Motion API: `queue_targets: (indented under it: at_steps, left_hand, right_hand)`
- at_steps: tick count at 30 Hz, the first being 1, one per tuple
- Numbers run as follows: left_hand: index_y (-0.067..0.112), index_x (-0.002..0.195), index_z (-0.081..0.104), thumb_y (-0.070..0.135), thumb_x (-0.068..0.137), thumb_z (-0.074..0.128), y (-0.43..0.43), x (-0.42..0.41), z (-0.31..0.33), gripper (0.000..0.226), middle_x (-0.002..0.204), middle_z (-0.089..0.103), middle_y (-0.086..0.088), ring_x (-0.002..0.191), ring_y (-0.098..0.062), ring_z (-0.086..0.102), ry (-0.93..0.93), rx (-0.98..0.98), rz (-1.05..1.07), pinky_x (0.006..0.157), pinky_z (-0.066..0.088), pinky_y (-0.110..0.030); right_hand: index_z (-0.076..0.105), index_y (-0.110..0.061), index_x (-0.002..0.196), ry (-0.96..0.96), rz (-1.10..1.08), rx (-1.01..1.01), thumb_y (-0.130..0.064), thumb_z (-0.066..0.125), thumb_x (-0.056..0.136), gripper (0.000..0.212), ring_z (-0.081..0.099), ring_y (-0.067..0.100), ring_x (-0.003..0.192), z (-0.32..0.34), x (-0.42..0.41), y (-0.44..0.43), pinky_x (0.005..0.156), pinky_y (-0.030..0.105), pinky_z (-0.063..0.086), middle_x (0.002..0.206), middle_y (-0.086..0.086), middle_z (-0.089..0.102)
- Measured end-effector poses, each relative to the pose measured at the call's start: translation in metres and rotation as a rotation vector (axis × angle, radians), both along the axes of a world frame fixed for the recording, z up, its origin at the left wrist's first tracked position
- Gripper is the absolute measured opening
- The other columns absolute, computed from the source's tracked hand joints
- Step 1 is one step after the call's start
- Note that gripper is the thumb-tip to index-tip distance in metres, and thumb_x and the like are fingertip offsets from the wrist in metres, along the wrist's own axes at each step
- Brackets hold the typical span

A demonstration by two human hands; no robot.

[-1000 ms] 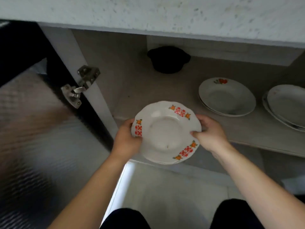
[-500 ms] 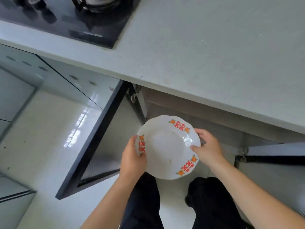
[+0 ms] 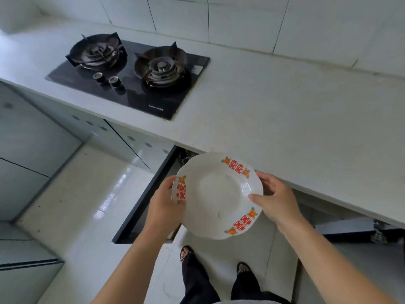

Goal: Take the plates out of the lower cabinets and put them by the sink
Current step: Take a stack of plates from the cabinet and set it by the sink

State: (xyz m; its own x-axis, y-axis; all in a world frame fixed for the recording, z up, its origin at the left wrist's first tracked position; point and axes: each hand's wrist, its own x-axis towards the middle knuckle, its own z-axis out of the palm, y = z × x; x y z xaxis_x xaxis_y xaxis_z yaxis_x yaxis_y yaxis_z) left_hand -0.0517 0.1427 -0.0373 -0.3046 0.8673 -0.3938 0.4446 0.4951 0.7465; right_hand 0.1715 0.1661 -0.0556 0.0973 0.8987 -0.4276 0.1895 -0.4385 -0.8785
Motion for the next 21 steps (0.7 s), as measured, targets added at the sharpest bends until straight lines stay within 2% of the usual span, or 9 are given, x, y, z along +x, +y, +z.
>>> queue_targets:
  at_steps: [5, 7, 9, 12, 16, 18, 21]
  left_hand:
    - [0.030, 0.116, 0.054, -0.005, 0.079, 0.059, -0.016, 0.022, 0.021, 0.051, 0.092, 0.052, 0.027, 0.079, 0.010, 0.053, -0.060, 0.092, 0.095, 0.047, 0.041, -0.004]
    - [0.032, 0.117, 0.053, -0.004, 0.079, 0.060, -0.025, 0.032, 0.023, 0.053, 0.095, 0.052, 0.026, 0.088, 0.000, 0.057, -0.085, 0.104, 0.135, 0.052, 0.041, -0.008]
    - [0.031, 0.121, 0.051, -0.003, 0.080, 0.061, -0.037, 0.039, 0.022, 0.055, 0.103, 0.054, 0.019, 0.093, -0.010, 0.058, -0.093, 0.098, 0.185, 0.059, 0.042, -0.014]
    - [0.030, 0.124, 0.050, -0.004, 0.080, 0.060, -0.053, 0.042, 0.021, 0.057, 0.110, 0.056, 0.012, 0.092, -0.009, 0.058, -0.125, 0.074, 0.230, 0.065, 0.046, -0.022]
    - [0.027, 0.122, 0.053, -0.009, 0.074, 0.055, -0.086, 0.030, 0.022, 0.060, 0.109, 0.062, 0.010, 0.093, -0.013, 0.062, -0.136, 0.071, 0.346, 0.059, 0.054, -0.028]
    - [0.028, 0.119, 0.053, -0.009, 0.073, 0.053, -0.105, 0.021, 0.023, 0.060, 0.106, 0.062, 0.008, 0.087, -0.012, 0.061, -0.102, 0.074, 0.414, 0.049, 0.050, -0.023]
    - [0.029, 0.118, 0.053, -0.008, 0.073, 0.053, -0.131, 0.007, 0.024, 0.058, 0.103, 0.059, 0.012, 0.088, -0.019, 0.062, -0.073, 0.088, 0.508, 0.050, 0.045, -0.023]
  right_hand:
    - [0.058, -0.032, 0.103, 0.020, 0.063, 0.077, 0.006, 0.070, 0.072, 0.050, 0.051, -0.009, 0.083, 0.023, 0.025, 0.000, 0.063, 0.015, 0.043, 0.090, -0.024, 0.056]
    - [0.058, -0.033, 0.103, 0.028, 0.079, 0.085, 0.005, 0.072, 0.072, 0.051, 0.051, -0.007, 0.082, 0.028, 0.034, -0.001, 0.063, 0.017, 0.046, 0.090, -0.024, 0.056]
    - [0.058, -0.034, 0.102, 0.030, 0.132, 0.107, 0.003, 0.072, 0.072, 0.050, 0.052, -0.006, 0.082, 0.034, 0.040, -0.004, 0.063, 0.018, 0.048, 0.090, -0.023, 0.056]
    - [0.059, -0.034, 0.105, 0.031, 0.187, 0.136, 0.003, 0.072, 0.072, 0.051, 0.055, -0.004, 0.087, 0.037, 0.043, -0.009, 0.069, 0.021, 0.049, 0.093, -0.023, 0.058]
    - [0.060, -0.040, 0.099, 0.068, 0.348, 0.141, 0.003, 0.071, 0.074, 0.051, 0.060, 0.000, 0.090, 0.038, 0.027, -0.017, 0.062, 0.018, 0.051, 0.096, -0.021, 0.063]
    - [0.057, -0.044, 0.095, 0.068, 0.428, 0.131, 0.002, 0.070, 0.075, 0.052, 0.062, 0.005, 0.093, 0.034, 0.011, -0.023, 0.066, 0.024, 0.055, 0.099, -0.018, 0.064]
    - [0.055, -0.042, 0.102, 0.050, 0.529, 0.125, 0.001, 0.071, 0.074, 0.053, 0.061, 0.014, 0.103, 0.030, -0.017, -0.032, 0.072, 0.029, 0.057, 0.109, -0.010, 0.064]
